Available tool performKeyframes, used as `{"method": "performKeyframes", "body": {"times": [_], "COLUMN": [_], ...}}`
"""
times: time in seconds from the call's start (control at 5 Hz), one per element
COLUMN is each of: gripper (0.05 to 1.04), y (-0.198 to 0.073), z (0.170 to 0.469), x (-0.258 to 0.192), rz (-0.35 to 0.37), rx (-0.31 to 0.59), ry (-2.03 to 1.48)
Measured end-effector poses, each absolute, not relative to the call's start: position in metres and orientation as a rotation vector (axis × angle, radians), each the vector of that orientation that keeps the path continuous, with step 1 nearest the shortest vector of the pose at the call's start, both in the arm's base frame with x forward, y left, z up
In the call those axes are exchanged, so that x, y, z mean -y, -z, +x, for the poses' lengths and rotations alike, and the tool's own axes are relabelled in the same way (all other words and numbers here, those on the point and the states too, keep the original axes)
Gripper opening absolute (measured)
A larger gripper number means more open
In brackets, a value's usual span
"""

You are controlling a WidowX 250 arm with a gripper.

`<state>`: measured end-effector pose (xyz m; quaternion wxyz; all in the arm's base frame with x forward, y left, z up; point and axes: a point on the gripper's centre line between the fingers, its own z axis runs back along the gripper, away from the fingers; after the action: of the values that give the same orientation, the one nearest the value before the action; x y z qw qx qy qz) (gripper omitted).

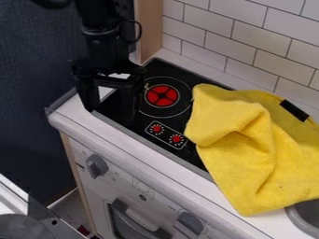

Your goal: Unfold the cloth from the right to the left

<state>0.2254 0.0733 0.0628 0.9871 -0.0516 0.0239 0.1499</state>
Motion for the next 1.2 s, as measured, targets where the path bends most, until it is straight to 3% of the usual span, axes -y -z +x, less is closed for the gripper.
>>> {"method": "performKeyframes", "body": {"times": [0.2, 0.4, 0.8, 1.0, 1.2], "gripper": [1.001, 1.001, 1.0, 1.001, 1.0], "y": [-0.056, -0.05, -0.029, -0.008, 0.006], "z": [0.223, 0.246, 0.284, 0.303, 0.312], "x": [-0.07, -0.055, -0.013, 0.002, 0.009], "rz": [-0.115, -0.13, -0.21, -0.221, -0.187], "rx": [-0.083, -0.109, -0.021, -0.042, -0.095], "ry": [-0.309, -0.343, -0.509, -0.525, -0.525]}}
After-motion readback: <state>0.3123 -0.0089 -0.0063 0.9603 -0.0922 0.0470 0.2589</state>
